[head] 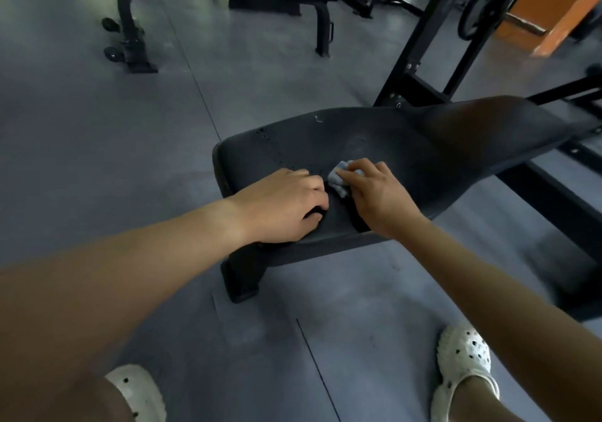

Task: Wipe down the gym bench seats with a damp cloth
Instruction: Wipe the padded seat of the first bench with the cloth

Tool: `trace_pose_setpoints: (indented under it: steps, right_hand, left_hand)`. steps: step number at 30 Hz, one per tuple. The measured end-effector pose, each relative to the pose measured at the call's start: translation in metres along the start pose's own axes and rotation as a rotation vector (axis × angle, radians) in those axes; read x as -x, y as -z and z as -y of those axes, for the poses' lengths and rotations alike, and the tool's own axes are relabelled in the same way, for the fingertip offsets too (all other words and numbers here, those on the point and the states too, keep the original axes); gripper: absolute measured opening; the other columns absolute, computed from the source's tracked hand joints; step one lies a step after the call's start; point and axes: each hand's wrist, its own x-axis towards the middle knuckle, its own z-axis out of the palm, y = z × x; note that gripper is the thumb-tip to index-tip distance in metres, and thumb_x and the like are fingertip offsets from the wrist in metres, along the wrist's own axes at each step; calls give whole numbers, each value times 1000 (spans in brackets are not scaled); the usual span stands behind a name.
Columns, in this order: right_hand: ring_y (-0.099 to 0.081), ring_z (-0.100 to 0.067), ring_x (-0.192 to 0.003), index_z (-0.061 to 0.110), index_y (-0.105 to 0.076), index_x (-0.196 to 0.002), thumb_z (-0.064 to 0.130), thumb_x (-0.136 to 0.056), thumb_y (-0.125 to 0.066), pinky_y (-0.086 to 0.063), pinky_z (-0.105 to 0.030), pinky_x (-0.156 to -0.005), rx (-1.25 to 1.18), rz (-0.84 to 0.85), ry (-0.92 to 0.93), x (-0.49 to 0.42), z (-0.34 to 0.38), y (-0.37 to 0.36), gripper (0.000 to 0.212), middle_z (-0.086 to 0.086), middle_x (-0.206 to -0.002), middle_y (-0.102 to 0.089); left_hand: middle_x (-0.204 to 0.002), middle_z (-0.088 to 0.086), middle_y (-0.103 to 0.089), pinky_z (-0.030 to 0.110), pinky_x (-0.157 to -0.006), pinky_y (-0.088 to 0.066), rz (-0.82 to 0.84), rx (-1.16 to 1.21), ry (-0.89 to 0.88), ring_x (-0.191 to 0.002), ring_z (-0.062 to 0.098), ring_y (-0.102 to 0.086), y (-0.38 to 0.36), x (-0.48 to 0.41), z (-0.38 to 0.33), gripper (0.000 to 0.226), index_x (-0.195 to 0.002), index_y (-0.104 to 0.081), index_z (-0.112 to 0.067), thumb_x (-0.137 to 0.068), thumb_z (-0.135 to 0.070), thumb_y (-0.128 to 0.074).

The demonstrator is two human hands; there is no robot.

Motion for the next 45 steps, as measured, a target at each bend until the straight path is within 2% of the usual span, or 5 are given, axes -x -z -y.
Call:
trace_pose_setpoints:
  steps: [7,17,27,39,45]
  right_hand:
    - [-41,-40,-117,21,-52,-145,20,-104,-35,-41,-46,-102,17,80,-591,-16,-44,6,44,-9,-149,-39]
    - [-48,-33,-100,25,-55,-143,20,-102,-44,-46,-44,-91,33,50,-140,8,-42,-1,43,-1,-145,-52]
    - [-46,-42,-121,32,-53,-142,23,-103,-37,-44,-47,-102,-92,28,-694,-25,-85,9,43,-17,-122,-53]
    - [-54,-32,-100,23,-64,-136,19,-97,-52,-53,-51,-83,-174,-82,-64,20,4,-1,41,2,-134,-67]
    - [-51,-35,-114,36,-54,-144,27,-106,-44,-44,-45,-104,-202,-64,-581,0,-11,6,40,-9,-108,-46]
  left_hand:
    - [-127,-8,-60,38,-101,-46,-22,1,-40,-115,14,-53,-5,-17,1,30,-124,-66,-26,-104,-35,-46]
    - [-121,-9,-59,37,-94,-49,-51,8,-17,-110,12,-54,-13,-32,-2,29,-122,-65,-29,-102,-37,-46]
    - [-110,-14,-58,32,-89,-50,-54,72,54,-105,8,-49,-16,-34,-3,23,-118,-66,-28,-101,-33,-52]
    - [-117,-8,-63,41,-93,-50,0,30,26,-109,15,-55,-10,-27,-3,32,-126,-66,-25,-101,-34,-49]
    - [-138,-8,-59,39,-109,-41,41,-55,-10,-124,14,-54,3,0,2,37,-137,-61,-27,-105,-38,-46]
